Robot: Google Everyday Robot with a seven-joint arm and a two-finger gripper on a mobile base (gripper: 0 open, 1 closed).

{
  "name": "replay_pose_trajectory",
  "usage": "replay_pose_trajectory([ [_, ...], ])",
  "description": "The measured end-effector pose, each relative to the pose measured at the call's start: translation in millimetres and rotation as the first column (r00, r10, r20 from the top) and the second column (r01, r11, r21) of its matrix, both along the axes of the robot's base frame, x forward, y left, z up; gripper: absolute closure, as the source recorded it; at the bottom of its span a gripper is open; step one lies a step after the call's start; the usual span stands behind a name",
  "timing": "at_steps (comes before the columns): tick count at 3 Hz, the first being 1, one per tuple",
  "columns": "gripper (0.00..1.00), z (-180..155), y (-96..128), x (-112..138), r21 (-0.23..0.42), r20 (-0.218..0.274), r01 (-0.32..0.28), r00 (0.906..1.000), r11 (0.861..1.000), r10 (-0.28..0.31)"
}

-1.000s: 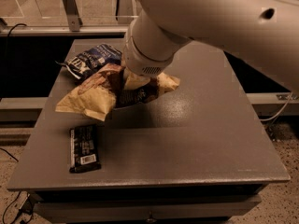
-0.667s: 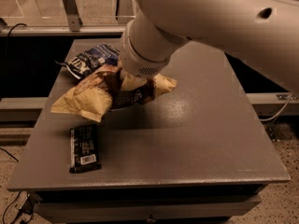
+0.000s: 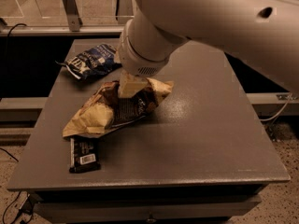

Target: Move brown chip bag near rxbar chocolate

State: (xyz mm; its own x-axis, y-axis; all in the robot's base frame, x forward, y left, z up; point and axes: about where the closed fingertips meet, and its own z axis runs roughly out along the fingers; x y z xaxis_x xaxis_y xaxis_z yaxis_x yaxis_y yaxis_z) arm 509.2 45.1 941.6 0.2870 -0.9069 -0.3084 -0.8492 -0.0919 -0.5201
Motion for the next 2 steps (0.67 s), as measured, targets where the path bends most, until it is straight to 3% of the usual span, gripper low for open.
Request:
replay_pose_trajectory([
  [1,0.00,0.8,0.9,-0.7,0.000,0.002,-0.002,1.0000,1.000,0.002],
  [2,0.00,0.1,-1.7,-0.1,-0.016,-0.004,-0.007,1.0000,1.000,0.007],
])
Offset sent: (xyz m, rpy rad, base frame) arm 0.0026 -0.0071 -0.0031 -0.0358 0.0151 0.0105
